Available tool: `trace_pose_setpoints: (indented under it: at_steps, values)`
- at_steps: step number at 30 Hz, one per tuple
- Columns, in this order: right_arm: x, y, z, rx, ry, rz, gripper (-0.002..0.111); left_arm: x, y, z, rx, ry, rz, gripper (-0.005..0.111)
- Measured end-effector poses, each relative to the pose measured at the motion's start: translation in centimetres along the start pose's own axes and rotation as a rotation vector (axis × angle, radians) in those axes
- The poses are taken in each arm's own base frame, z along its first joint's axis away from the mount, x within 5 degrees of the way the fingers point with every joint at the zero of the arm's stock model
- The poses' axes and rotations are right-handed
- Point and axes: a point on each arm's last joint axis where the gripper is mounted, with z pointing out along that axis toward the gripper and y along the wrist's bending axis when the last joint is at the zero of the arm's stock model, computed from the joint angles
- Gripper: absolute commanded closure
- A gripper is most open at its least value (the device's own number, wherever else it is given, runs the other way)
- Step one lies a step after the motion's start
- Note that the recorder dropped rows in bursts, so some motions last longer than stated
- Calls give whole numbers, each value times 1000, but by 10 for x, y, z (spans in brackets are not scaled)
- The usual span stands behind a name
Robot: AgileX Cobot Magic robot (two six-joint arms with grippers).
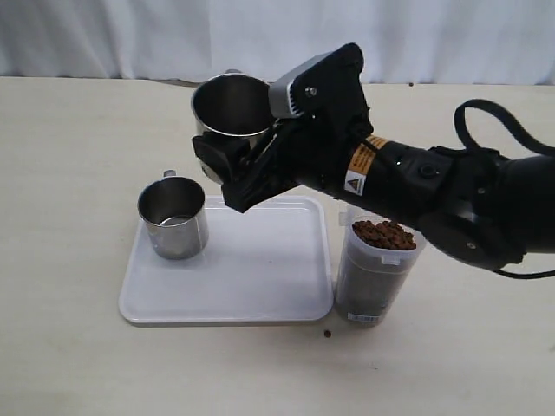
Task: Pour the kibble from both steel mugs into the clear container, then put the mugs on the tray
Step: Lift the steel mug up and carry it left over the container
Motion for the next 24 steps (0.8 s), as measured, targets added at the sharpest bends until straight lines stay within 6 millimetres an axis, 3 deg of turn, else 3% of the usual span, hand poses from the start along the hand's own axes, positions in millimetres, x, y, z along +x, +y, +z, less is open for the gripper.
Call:
trace_pose_setpoints:
  at_steps: [5,13,16,24]
  values:
    - [4,-31,-8,6,55,-37,103,0,0,0,0,0,0,107]
    - [-1,-101,-24,-63,34,-56,103,0,0,0,0,0,2,107]
    - [2,-125,-14,-194,-30,-44,103,0,0,0,0,0,2,107]
    - [26,-155,31,-447,-16,-70,103,0,0,0,0,0,2,107]
